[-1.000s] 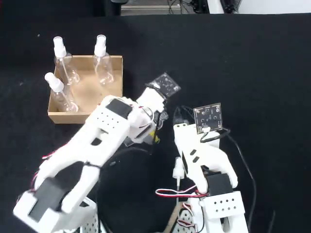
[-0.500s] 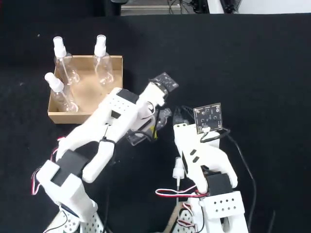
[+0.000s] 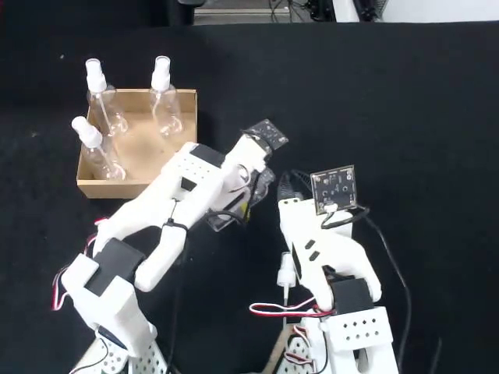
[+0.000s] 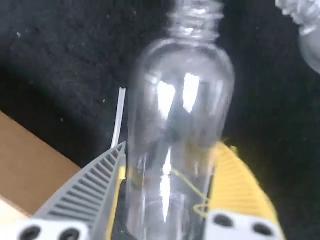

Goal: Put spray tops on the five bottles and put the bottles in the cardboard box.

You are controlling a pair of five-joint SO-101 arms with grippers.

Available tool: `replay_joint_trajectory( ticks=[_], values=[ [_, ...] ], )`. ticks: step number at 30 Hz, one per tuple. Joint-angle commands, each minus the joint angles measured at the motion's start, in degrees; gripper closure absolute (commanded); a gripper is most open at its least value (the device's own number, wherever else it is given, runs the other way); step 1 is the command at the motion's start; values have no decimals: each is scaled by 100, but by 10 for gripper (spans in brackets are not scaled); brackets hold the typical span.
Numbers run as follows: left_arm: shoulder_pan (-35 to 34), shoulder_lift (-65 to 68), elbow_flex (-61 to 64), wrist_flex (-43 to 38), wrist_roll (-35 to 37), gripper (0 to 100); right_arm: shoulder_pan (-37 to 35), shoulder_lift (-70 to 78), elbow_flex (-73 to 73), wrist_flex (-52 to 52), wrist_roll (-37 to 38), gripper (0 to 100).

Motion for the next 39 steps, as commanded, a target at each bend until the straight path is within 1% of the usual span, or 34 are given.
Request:
replay_joint_trajectory(
  ticks=[1, 2, 3, 5, 10, 13, 15, 19, 23, 27, 30, 33, 34, 36, 39],
  values=[
    [251, -105, -251, 211, 123, 974, -26, -145, -92, -132, 9, 987],
    [268, -132, -251, 378, 123, 948, -26, -145, -92, -132, 9, 987],
    [251, -202, -303, 624, 123, 942, -26, -145, -92, -132, 9, 987],
    [136, -536, -382, 1011, 123, 971, -26, -145, -92, -132, 9, 987],
    [-163, -1776, -119, 1653, 123, 970, 44, -145, -101, -123, -44, 988],
    [-259, -2558, 242, 1996, 123, 970, 220, -145, -119, -123, -53, 988],
    [-382, -3051, 470, 2242, 97, 970, 211, -145, -119, -123, -53, 988],
    [-989, -3895, 857, 2725, 79, 970, 35, -101, -101, -123, -53, 988],
    [-1736, -4800, 901, 3305, 70, 970, -325, -92, -75, -114, -26, 988],
    [-2527, -5793, 1015, 3859, -273, 970, -712, -92, -198, 229, -9, 988],
    [-3556, -6374, 1411, 3771, -422, 970, -1002, -84, -418, 536, -9, 988],
    [-4541, -6620, 1991, 3411, -387, 970, -1512, -75, -620, 818, 26, 987],
    [-4796, -6629, 2211, 3262, -343, 970, -1714, -75, -681, 949, 149, 987],
    [-5253, -6637, 2651, 2901, -79, 970, -2171, -57, -822, 1213, 413, 988],
    [-5903, -6699, 3248, 2242, 299, 970, -2681, 189, -1095, 1477, 536, 988]
  ],
)
